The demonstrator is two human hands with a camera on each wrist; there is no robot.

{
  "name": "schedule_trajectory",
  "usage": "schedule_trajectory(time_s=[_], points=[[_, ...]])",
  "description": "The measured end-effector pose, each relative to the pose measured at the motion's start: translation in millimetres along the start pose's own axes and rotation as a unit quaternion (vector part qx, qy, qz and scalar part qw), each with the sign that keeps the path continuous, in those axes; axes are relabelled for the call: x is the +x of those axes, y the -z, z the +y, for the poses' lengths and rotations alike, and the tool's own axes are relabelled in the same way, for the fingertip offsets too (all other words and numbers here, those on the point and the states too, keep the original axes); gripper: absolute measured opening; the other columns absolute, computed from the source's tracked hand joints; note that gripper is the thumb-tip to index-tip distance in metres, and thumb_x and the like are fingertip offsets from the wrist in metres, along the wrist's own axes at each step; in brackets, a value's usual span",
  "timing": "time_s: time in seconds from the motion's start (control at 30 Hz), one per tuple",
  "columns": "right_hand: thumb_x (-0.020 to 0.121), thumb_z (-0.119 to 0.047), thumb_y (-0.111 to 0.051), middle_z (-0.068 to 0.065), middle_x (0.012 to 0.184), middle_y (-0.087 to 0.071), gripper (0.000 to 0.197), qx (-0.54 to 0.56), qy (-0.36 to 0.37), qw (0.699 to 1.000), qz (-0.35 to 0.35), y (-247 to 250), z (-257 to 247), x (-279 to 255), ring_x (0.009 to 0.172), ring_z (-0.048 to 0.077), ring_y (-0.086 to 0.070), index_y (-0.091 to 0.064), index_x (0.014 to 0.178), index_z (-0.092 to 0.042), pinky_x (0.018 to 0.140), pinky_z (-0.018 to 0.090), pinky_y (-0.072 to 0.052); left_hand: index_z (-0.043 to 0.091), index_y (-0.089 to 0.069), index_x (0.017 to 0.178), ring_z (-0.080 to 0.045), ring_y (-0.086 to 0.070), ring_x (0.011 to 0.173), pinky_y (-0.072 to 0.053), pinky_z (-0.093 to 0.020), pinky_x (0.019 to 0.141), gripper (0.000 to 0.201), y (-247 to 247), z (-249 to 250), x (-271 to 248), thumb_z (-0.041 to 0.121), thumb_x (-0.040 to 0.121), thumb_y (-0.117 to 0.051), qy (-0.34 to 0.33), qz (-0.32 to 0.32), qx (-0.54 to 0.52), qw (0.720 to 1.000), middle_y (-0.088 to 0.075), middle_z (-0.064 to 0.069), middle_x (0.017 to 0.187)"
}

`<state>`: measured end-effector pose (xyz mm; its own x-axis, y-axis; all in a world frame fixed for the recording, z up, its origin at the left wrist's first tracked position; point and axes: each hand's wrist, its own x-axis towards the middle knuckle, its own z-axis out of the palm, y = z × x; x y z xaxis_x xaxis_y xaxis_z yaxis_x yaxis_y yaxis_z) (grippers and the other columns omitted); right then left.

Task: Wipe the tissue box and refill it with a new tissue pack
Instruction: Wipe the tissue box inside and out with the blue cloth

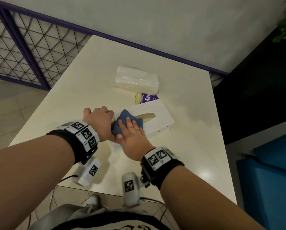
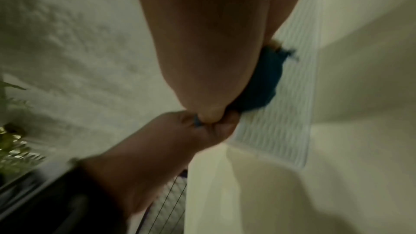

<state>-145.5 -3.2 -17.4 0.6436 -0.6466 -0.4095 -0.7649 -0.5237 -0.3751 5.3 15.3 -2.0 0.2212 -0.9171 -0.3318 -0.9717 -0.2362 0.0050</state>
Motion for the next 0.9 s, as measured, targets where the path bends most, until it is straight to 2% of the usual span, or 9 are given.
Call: schedule_trajectory(time_s=[0.07,0.23,0.33,0.5,0.6,0.67,0.73,0.8,0.9], points=[[0.103,-0.038,-0.022,-0.004,0.162,0.011,0.055,-0.027,-0.011,1.000,-0.009,15,26,2,0.149,0.017,0.008,0.001,0.153,-0.030,0.118,0.046,0.005,0.020,-0.041,0.131,-0.022,-0.047,0.115,-0.029,-0.043,0.091,0.104,0,-1,0,0.087,0.053,-0.056,-0.007,-0.004,0.005,1.000,-0.048,0.000,0.125],[0.101,-0.039,-0.016,-0.009,0.160,0.016,0.055,-0.072,-0.157,0.985,0.031,46,73,8,0.149,0.013,0.009,0.007,0.151,-0.034,0.114,0.057,0.009,0.019,-0.038,0.137,-0.022,-0.045,0.115,-0.029,-0.043,0.094,0.110,-2,-4,-2,0.088,0.054,-0.056,-0.014,-0.002,-0.017,1.000,-0.047,-0.001,0.125],[0.101,-0.036,-0.024,-0.002,0.162,0.012,0.057,-0.048,-0.121,0.991,0.014,33,40,9,0.149,0.022,0.009,0.000,0.152,-0.028,0.118,0.052,0.004,0.018,-0.037,0.138,-0.023,-0.044,0.117,-0.030,-0.043,0.095,0.111,-2,-3,-1,0.087,0.054,-0.056,-0.012,-0.004,-0.013,1.000,-0.046,-0.002,0.127],[0.100,-0.026,-0.043,0.002,0.159,-0.022,0.049,0.038,0.019,0.999,0.018,20,18,0,0.147,0.022,-0.019,-0.033,0.147,-0.023,0.118,0.035,-0.015,0.018,-0.039,0.135,-0.024,-0.043,0.119,-0.030,-0.042,0.096,0.110,-2,-2,-2,0.088,0.051,-0.058,-0.016,-0.003,-0.019,1.000,-0.045,-0.002,0.128],[0.098,-0.020,-0.046,0.015,0.136,-0.054,0.037,0.037,-0.012,0.996,0.079,42,33,0,0.121,0.032,-0.052,-0.053,0.134,-0.018,0.094,0.030,-0.038,0.018,-0.033,0.141,-0.025,-0.041,0.122,-0.029,-0.042,0.100,0.120,-2,-7,-3,0.087,0.047,-0.061,-0.028,-0.010,-0.030,0.999,-0.042,-0.003,0.132],[0.098,-0.021,-0.045,0.018,0.124,-0.058,0.036,0.056,-0.041,0.988,0.138,51,33,2,0.112,0.034,-0.055,-0.054,0.133,-0.017,0.087,0.030,-0.041,0.019,-0.032,0.142,-0.024,-0.041,0.122,-0.029,-0.041,0.100,0.124,-2,-9,-4,0.085,0.043,-0.067,-0.030,-0.016,-0.045,0.998,-0.042,-0.002,0.132],[0.098,-0.021,-0.046,0.016,0.138,-0.051,0.040,0.089,-0.001,0.986,0.139,45,17,9,0.126,0.031,-0.048,-0.050,0.137,-0.016,0.099,0.030,-0.037,0.021,-0.038,0.136,-0.023,-0.043,0.117,-0.030,-0.040,0.096,0.118,-4,-9,-4,0.082,0.040,-0.071,-0.027,-0.010,-0.064,0.998,-0.044,0.000,0.125],[0.098,-0.024,-0.047,0.006,0.158,-0.026,0.047,0.034,0.055,0.997,0.034,28,-4,15,0.146,0.026,-0.019,-0.039,0.144,-0.021,0.116,0.034,-0.018,0.026,-0.044,0.128,-0.021,-0.045,0.112,-0.030,-0.038,0.093,0.108,-6,-10,-5,0.080,0.038,-0.072,-0.026,-0.003,-0.078,0.997,-0.044,0.003,0.117],[0.098,-0.030,-0.048,-0.003,0.161,-0.013,0.050,-0.045,0.089,0.994,-0.051,22,-5,16,0.150,0.021,0.000,-0.034,0.146,-0.028,0.120,0.037,-0.005,0.032,-0.043,0.124,-0.018,-0.045,0.109,-0.029,-0.038,0.091,0.106,-8,-13,-7,0.079,0.034,-0.073,-0.022,-0.004,-0.104,0.994,-0.044,0.007,0.114]])
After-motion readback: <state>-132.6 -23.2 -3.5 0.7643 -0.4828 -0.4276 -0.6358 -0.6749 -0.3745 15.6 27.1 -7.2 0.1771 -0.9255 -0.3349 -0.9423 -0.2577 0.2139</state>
